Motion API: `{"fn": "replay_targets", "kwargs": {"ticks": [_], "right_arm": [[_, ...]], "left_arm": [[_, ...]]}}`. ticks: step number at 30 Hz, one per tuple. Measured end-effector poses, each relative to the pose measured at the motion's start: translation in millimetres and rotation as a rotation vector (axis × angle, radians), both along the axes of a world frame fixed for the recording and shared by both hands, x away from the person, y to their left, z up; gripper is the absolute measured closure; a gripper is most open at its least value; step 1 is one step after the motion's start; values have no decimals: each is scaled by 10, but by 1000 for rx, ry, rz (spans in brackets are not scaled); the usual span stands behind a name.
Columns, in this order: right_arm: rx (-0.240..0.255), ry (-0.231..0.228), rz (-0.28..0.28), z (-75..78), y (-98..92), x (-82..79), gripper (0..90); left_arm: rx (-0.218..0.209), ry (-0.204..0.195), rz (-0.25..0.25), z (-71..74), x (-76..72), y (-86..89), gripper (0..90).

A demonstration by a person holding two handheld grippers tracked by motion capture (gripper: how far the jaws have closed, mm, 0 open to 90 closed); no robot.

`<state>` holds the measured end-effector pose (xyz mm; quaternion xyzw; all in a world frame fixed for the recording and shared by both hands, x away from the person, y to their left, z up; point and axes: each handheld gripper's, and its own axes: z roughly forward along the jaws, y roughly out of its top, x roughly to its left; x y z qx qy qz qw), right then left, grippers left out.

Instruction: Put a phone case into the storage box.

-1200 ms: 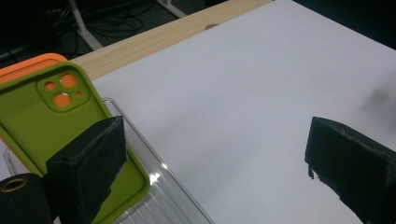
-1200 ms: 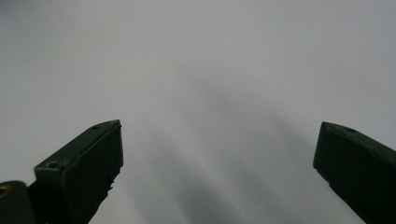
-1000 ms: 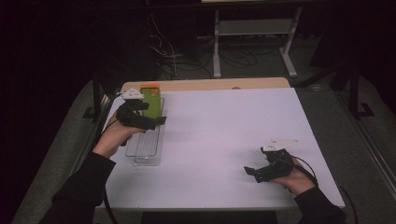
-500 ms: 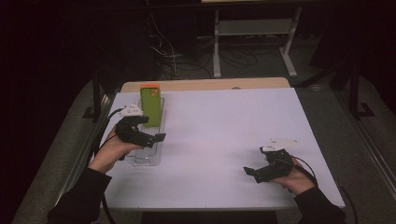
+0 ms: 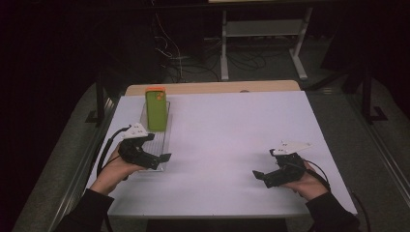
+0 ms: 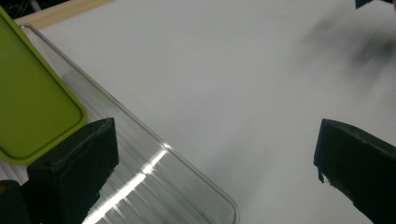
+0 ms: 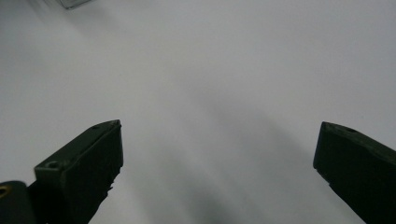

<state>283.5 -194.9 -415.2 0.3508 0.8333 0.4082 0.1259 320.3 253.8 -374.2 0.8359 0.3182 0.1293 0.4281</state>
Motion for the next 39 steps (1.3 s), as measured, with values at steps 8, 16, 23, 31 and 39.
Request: {"fn": "replay_targets", "kwargs": {"ticks": [8,16,23,31,39], "right_arm": [[6,-17,9,54,25,-10,7],[6,-30,24,77,42,-11,6],[23,-33,26,116,57,-15,7],[34,-40,29,141,47,-17,7],[36,-39,31,145,48,-19,6]], "left_arm": [[21,3,-15,-141,-136,7,0],[31,5,-32,-236,-233,13,0],[30,6,-33,-262,-257,20,0],[36,9,-38,-277,-264,37,0],[33,11,-38,-285,-261,39,0]]}}
